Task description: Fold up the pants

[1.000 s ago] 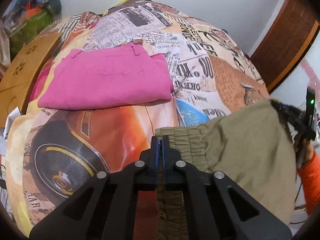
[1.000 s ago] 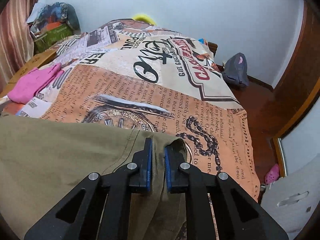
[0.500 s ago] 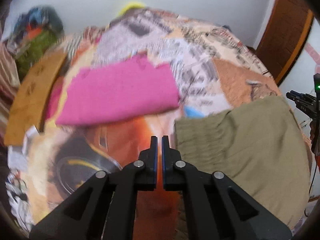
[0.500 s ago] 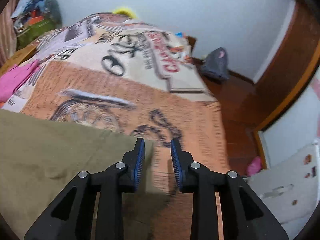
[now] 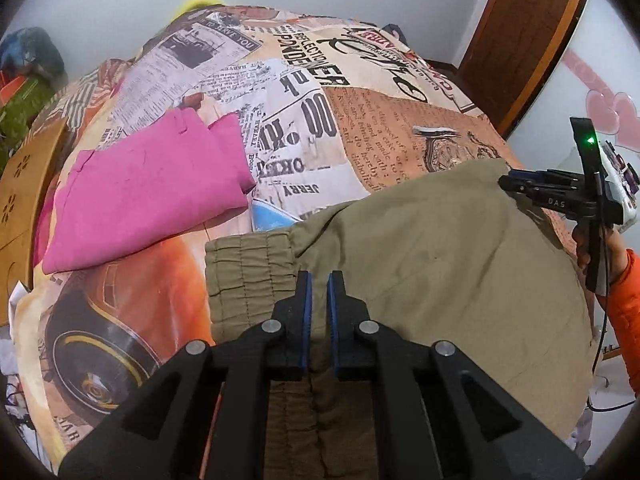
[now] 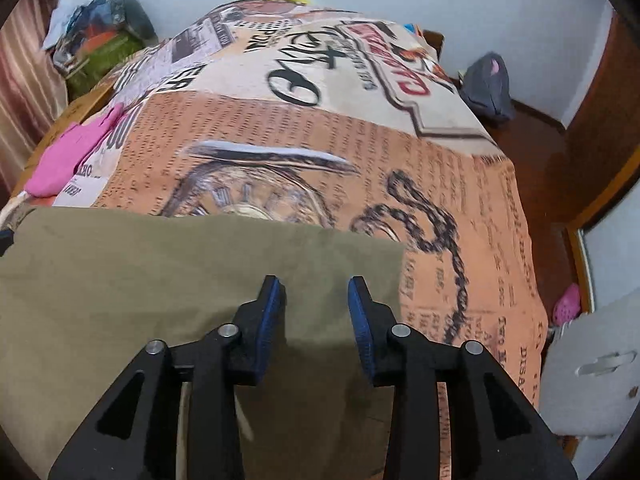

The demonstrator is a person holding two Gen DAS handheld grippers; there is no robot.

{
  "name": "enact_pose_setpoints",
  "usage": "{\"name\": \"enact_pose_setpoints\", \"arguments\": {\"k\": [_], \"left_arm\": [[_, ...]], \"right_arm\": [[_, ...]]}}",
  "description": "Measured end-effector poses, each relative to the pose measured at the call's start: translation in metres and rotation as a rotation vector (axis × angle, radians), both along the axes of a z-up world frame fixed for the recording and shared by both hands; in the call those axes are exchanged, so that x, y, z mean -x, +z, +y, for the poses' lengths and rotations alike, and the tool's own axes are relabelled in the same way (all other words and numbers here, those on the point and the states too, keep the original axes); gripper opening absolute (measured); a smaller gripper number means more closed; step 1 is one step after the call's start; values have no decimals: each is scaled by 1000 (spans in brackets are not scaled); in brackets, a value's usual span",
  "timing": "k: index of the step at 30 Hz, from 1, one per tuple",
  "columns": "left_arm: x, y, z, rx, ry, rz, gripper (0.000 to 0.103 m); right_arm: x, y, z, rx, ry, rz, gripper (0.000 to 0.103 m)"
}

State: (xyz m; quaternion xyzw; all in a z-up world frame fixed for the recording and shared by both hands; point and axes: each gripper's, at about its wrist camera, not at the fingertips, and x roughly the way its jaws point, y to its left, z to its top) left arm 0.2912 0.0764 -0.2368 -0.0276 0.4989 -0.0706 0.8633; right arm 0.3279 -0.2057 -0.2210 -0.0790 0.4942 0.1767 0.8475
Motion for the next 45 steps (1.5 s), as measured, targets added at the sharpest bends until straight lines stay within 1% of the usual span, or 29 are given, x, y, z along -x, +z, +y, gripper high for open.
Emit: {"name": "enact_pose_setpoints", "arguments": {"k": [2,5,6,8,11,13,15,16,17,18,20,21,22,23,24,27,29,31,34,35,38,41,45], "left_arm": [[3,-1,1,-5,0,-4,8],[6,-2,1,-24,-4,-12,8],[7,-2,2,-27,1,-12,8],[8,-1,7,-22,12,-10,8],[10,0,13,-18,31,-4,8],[12,1,15,-27,38,4,8],[15,2,16,-45,44,7,9],[18,3,17,-78,61,8,13],[20,4,18,-102,78,2,24],[24,7,22,-108,96,-7,27],[31,15,32,-60,132,-12,27],[38,22,40,-17,156,-18,30],[43,26,45,8,173,-28,33],[49,31,50,25,193,-39,43],[59,38,56,43,222,-58,55],[83,52,64,69,265,-93,68],[96,55,65,94,277,-97,70],[111,55,65,142,285,-97,74],[130,49,60,190,284,-80,75],[134,45,57,204,282,-72,78],[145,31,48,277,276,-27,88],[152,10,43,385,276,41,88],[152,-13,42,485,300,109,88]], "right_arm": [[2,1,-11,48,-37,-27,32],[6,-5,-29,193,-84,-52,32],[7,-8,-36,217,-95,-47,32],[11,-11,-52,234,-120,-30,32],[20,-2,-68,205,-158,-39,32],[27,9,-73,153,-170,-53,34],[35,23,-72,116,-172,-82,34],[39,31,-69,94,-162,-98,34],[38,35,-64,78,-153,-105,34],[41,39,-59,62,-142,-111,34],[47,48,-44,37,-104,-123,34],[50,53,-37,30,-83,-131,34],[55,58,-28,20,-59,-140,34],[59,62,-22,11,-46,-145,34],[63,65,-16,0,-33,-149,35],[82,74,3,-43,10,-155,36],[97,79,13,-59,35,-159,38],[114,81,23,-73,62,-163,43],[133,83,36,-71,90,-171,44],[142,83,42,-77,103,-168,45],[157,79,51,-107,126,-149,45],[169,69,62,-112,145,-129,48],[177,48,76,-59,169,-101,48]]}}
